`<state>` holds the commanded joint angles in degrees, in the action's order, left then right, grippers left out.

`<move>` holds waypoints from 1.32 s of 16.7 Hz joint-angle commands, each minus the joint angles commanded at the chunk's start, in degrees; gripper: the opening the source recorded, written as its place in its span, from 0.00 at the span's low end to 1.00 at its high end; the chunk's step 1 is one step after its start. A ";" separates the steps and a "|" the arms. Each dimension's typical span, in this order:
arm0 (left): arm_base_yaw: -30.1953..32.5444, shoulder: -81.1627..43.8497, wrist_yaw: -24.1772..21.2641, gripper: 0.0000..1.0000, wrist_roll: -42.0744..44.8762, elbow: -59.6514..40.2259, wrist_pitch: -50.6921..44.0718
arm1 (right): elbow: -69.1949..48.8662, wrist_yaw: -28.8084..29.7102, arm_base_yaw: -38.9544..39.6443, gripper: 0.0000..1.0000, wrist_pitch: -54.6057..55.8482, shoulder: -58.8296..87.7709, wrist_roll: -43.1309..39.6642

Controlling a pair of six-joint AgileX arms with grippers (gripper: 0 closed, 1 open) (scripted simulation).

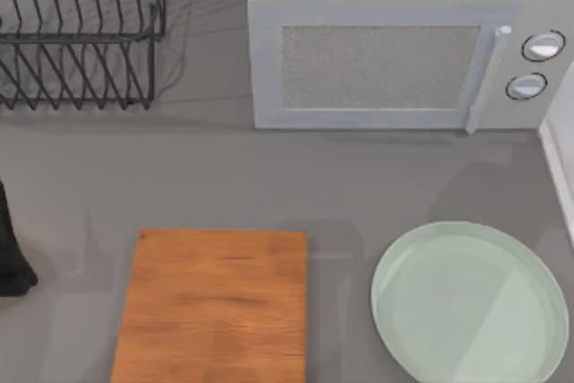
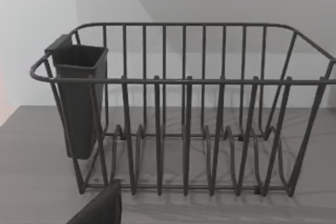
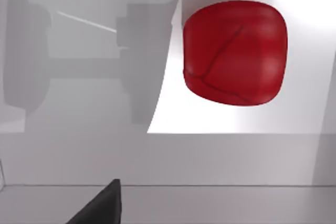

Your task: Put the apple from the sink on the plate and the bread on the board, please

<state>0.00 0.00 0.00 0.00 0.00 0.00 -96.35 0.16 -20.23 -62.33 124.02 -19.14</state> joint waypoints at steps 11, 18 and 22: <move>0.00 0.00 0.00 1.00 0.00 0.00 0.00 | 7.55 0.12 0.15 1.00 19.12 10.63 0.20; 0.00 0.00 0.00 1.00 0.00 0.00 0.00 | 11.02 0.17 0.08 1.00 26.74 15.73 0.26; 0.00 0.00 0.00 1.00 0.00 0.00 0.00 | 11.02 0.17 0.08 0.77 26.74 15.73 0.26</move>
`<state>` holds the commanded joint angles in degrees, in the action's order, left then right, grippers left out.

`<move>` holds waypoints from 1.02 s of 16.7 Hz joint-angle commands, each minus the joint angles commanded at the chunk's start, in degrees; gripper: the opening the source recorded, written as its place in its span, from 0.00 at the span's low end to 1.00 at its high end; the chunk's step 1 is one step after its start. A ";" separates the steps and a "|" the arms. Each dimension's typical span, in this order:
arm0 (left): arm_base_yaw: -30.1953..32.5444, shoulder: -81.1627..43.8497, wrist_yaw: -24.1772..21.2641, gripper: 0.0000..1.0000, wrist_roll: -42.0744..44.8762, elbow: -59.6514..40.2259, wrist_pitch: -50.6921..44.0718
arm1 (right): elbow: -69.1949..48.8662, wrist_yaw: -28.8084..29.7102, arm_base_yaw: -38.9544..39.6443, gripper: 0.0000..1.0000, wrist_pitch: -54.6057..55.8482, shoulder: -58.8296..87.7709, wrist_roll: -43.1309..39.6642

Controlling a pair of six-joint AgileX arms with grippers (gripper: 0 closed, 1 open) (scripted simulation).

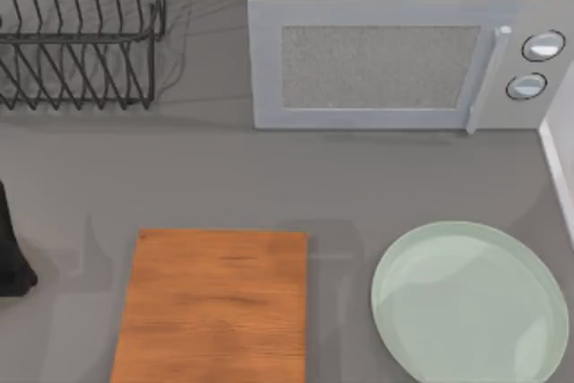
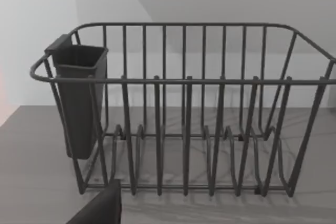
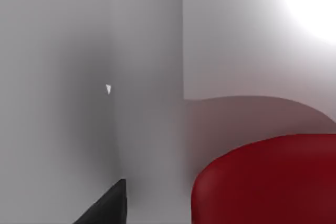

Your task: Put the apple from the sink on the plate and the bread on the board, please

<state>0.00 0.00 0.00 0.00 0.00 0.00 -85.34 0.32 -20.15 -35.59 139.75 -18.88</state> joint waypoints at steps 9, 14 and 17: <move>0.00 0.00 0.00 1.00 0.00 0.00 0.00 | 0.00 0.00 0.00 0.10 0.00 0.00 0.00; 0.00 0.00 0.00 1.00 0.00 0.00 0.00 | 0.00 0.00 0.00 0.00 0.00 0.00 0.00; 0.00 0.00 0.00 1.00 0.00 0.00 0.00 | 0.00 0.00 0.00 0.00 0.00 0.00 0.00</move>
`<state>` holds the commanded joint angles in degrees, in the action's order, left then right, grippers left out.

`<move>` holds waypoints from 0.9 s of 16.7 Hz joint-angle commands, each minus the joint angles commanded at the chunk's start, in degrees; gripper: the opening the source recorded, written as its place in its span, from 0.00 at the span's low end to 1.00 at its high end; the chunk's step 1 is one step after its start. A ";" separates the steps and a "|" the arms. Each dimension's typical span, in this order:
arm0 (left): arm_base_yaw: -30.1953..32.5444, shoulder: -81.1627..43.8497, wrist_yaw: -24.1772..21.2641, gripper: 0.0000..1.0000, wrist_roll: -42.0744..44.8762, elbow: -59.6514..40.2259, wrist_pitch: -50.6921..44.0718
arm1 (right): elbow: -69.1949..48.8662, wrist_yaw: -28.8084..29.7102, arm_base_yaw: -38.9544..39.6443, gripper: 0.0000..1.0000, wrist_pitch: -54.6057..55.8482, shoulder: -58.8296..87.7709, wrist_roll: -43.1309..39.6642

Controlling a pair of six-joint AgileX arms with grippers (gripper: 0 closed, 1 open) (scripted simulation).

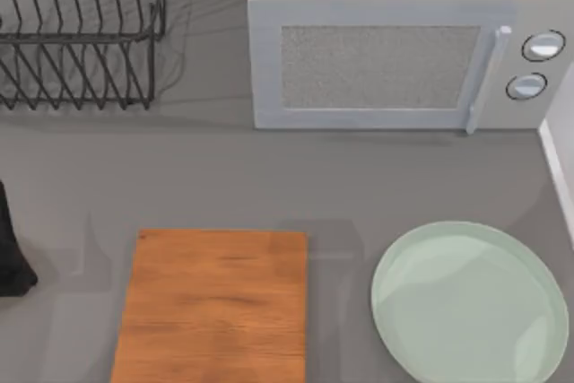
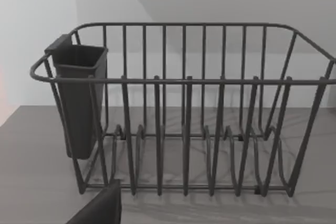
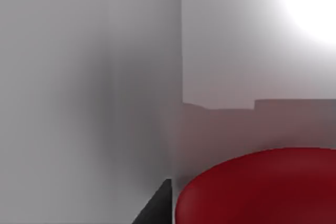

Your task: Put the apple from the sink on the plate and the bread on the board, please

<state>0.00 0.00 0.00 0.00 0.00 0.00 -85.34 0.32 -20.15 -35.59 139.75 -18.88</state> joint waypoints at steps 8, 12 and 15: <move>0.00 0.00 0.00 1.00 0.00 0.00 0.00 | -4.53 -0.98 0.09 0.00 -11.01 -8.72 0.42; 0.00 0.00 0.00 1.00 0.00 0.00 0.00 | -7.68 -1.03 0.08 0.00 -18.90 -13.40 0.36; 0.00 0.00 0.00 1.00 0.00 0.00 0.00 | -8.15 -1.04 0.08 0.00 -19.44 -13.93 0.35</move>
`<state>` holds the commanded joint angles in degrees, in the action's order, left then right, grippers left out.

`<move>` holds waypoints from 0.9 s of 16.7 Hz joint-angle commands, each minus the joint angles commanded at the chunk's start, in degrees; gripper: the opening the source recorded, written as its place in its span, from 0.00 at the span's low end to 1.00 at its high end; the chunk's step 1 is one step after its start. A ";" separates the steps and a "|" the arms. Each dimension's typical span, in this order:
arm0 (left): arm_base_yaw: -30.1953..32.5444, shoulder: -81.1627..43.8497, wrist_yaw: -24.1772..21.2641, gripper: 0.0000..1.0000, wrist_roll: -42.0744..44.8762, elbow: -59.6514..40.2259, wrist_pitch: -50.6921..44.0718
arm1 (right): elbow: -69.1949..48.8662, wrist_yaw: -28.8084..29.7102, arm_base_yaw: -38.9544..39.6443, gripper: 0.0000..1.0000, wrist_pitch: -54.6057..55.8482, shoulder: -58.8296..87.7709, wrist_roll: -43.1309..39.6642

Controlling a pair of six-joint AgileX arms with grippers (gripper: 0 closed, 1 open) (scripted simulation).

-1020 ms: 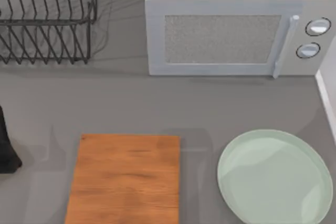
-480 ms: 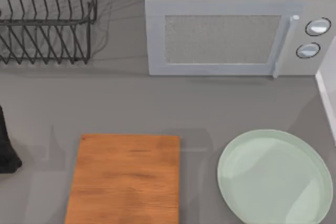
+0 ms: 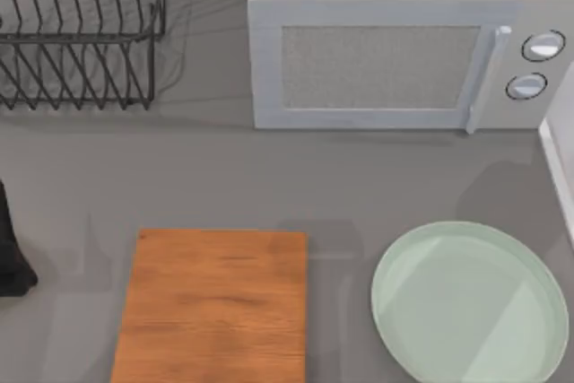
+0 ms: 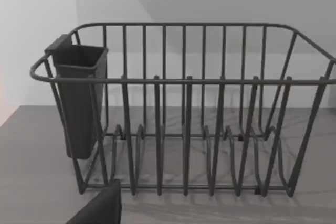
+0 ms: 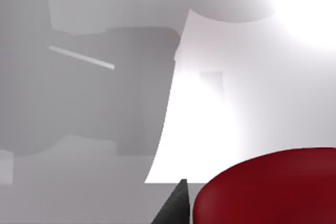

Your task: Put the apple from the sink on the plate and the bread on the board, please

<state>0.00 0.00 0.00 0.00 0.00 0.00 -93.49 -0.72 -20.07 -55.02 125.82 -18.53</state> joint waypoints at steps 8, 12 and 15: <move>0.00 0.00 0.00 1.00 0.00 0.00 0.00 | 1.48 0.41 4.92 0.00 -2.45 -5.88 6.39; 0.00 0.00 0.00 1.00 0.00 0.00 0.00 | 6.28 0.86 12.10 0.00 -5.90 -11.91 15.02; 0.00 0.00 0.00 1.00 0.00 0.00 0.00 | 10.65 1.16 18.97 0.00 -8.63 -16.75 22.65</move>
<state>0.00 0.00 0.00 0.00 0.00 0.00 -82.84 0.45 -1.10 -63.65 109.06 4.12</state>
